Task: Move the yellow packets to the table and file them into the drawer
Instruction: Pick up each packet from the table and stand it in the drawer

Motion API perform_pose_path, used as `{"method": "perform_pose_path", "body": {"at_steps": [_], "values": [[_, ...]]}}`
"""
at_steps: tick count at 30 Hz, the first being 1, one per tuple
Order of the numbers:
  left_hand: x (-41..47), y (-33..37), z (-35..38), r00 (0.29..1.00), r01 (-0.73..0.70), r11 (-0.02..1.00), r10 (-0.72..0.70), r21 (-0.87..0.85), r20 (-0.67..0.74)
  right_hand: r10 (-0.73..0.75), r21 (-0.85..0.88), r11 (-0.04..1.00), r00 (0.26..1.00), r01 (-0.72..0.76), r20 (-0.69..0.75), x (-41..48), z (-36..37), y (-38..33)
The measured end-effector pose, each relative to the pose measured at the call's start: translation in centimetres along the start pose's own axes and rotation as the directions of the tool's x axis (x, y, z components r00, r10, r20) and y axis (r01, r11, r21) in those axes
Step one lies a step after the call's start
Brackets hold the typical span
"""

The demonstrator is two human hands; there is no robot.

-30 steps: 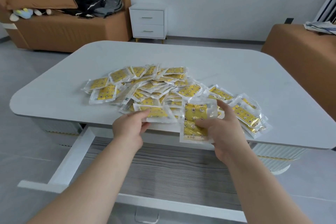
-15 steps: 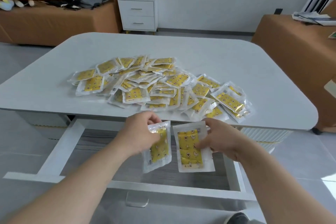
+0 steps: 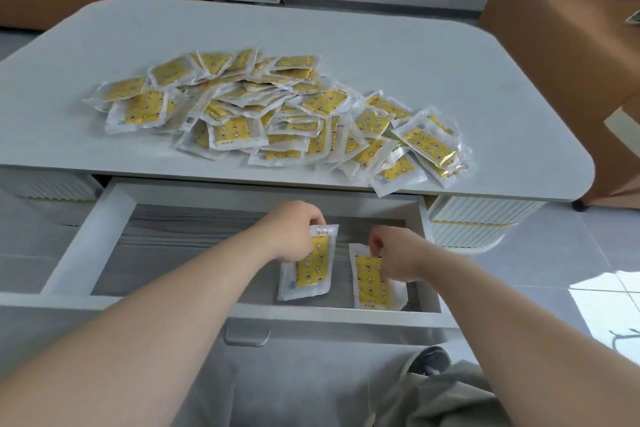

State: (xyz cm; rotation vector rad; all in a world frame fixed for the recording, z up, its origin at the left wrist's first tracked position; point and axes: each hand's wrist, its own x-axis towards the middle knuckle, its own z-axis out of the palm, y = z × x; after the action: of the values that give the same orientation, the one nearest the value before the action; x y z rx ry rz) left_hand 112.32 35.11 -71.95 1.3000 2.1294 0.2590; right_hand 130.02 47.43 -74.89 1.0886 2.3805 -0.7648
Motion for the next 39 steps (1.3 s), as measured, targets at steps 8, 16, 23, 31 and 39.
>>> {"method": "perform_pose_path", "body": {"at_steps": [8, 16, 23, 31, 39], "values": [[1.0, 0.3, -0.1, 0.998, -0.057, 0.995, 0.057, -0.077, 0.006, 0.009, -0.468, 0.882, 0.995, -0.053, -0.096, 1.1, 1.6, 0.8], [1.6, 0.2, 0.9, 0.998, -0.033, 0.993, 0.038, -0.114, 0.043, 0.014, -0.575, 0.809, 0.982, -0.123, -0.190, 1.9, 2.7, 1.1], [2.0, 0.2, 1.8, 0.998, -0.001, 0.984, 0.012, -0.177, 0.062, 0.018, -0.621, 0.770, 0.978, -0.147, -0.209, 0.9, 2.6, 1.0], [3.7, 1.8, 4.8, 0.992, 0.099, 0.936, -0.064, -0.339, 0.113, 0.045, -0.462, 0.869, 0.959, -0.177, -0.281, -0.8, -0.9, 0.6], [5.4, 5.1, 8.7, 0.990, -0.036, 0.991, 0.053, -0.130, 0.130, 0.089, -0.387, 0.901, 0.955, -0.198, -0.281, -2.8, -2.8, 0.5]]}}
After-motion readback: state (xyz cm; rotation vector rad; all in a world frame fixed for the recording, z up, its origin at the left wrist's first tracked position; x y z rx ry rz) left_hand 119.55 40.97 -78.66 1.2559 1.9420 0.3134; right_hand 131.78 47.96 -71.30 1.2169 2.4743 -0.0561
